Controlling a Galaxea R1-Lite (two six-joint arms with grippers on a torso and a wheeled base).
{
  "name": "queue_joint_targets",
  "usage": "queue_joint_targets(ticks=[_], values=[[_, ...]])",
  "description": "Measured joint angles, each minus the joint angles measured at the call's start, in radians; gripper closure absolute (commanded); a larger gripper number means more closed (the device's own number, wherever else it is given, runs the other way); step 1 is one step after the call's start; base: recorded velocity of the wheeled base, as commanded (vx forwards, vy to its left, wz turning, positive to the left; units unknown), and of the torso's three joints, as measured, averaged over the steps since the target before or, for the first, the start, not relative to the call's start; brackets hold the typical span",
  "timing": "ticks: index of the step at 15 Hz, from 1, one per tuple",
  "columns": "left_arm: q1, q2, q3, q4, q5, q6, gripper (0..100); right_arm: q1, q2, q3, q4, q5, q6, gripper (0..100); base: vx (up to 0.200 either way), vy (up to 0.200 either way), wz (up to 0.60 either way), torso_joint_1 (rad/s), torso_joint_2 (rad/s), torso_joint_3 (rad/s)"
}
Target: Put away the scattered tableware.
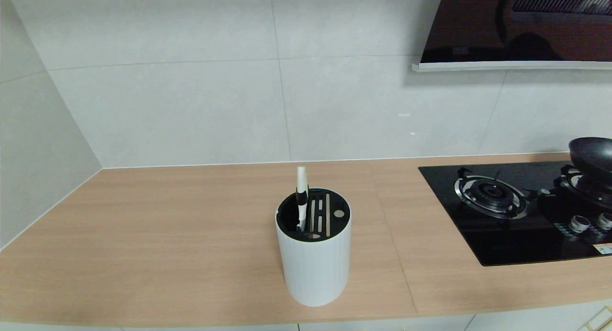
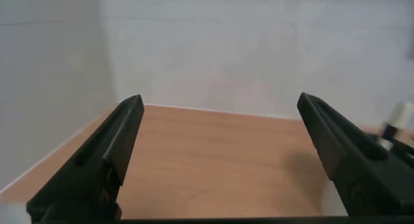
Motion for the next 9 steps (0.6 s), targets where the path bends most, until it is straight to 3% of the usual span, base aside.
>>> queue_joint_targets(ticks=[2, 3, 5, 9], values=[[0.049, -0.068, 0.029, 0.025, -0.014, 0.0, 0, -0.097, -0.073, 0.032, 0.003, 0.016, 0.004, 0, 0.0, 0.0, 0.0, 0.0, 0.0, 0.0], [0.062, -0.09, 0.057, 0.03, -0.005, -0.027, 0, -0.13, -0.109, 0.06, 0.004, 0.044, 0.007, 0, 0.0, 0.0, 0.0, 0.0, 0.0, 0.0], [0.072, -0.117, 0.107, 0.033, -0.013, -0.046, 0, -0.166, -0.159, 0.138, -0.016, 0.065, 0.018, 0, 0.0, 0.0, 0.0, 0.0, 0.0, 0.0], [0.073, -0.137, 0.364, -0.027, -0.082, -0.043, 0, -0.179, -0.189, 0.37, -0.124, 0.177, 0.045, 0, 0.0, 0.0, 0.0, 0.0, 0.0, 0.0]])
